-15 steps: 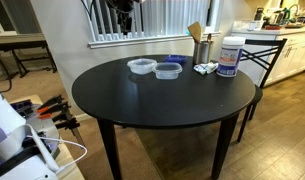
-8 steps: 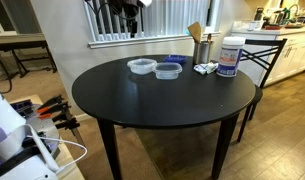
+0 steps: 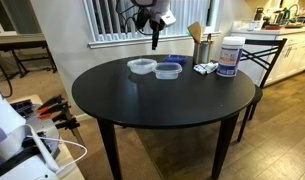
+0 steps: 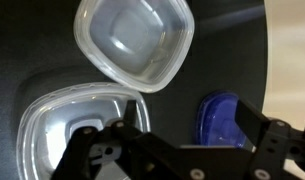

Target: Pick up the clear lunch box to the right and put it in the clear lunch box to the left

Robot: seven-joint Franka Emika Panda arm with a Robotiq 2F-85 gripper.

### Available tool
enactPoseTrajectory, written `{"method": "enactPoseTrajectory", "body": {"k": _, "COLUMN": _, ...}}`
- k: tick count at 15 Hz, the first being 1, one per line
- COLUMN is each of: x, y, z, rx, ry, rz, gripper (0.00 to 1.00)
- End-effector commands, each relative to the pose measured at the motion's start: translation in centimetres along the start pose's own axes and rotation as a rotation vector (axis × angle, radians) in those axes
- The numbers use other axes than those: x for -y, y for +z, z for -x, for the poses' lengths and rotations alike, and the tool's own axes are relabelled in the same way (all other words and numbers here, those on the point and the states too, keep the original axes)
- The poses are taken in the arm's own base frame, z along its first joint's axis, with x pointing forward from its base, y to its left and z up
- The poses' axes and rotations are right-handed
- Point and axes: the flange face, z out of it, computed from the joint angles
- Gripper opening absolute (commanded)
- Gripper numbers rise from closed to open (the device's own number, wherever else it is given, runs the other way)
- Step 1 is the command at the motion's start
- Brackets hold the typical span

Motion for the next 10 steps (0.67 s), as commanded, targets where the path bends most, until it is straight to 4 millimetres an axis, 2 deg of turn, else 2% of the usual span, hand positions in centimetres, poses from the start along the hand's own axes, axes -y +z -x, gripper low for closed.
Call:
{"method": "enactPoseTrajectory", "body": {"k": 1, "x": -1.2, "y": 1.8, "z": -4.1, "rx": -0.083, "ry": 0.181, "rz": 0.016, "gripper": 1.0}}
{"method": "enactPoseTrajectory", "body": {"k": 5, "x": -3.0, "y": 3.6, "z": -6.8, "rx": -0.198, "ry": 0.344, "rz": 0.104, "gripper": 1.0}}
{"method": "enactPoseTrajectory", "body": {"k": 10, "x": -4.1, "y": 4.4, "z": -7.9, "rx": -0.3, "ry": 0.51, "rz": 0.301, "gripper": 1.0}}
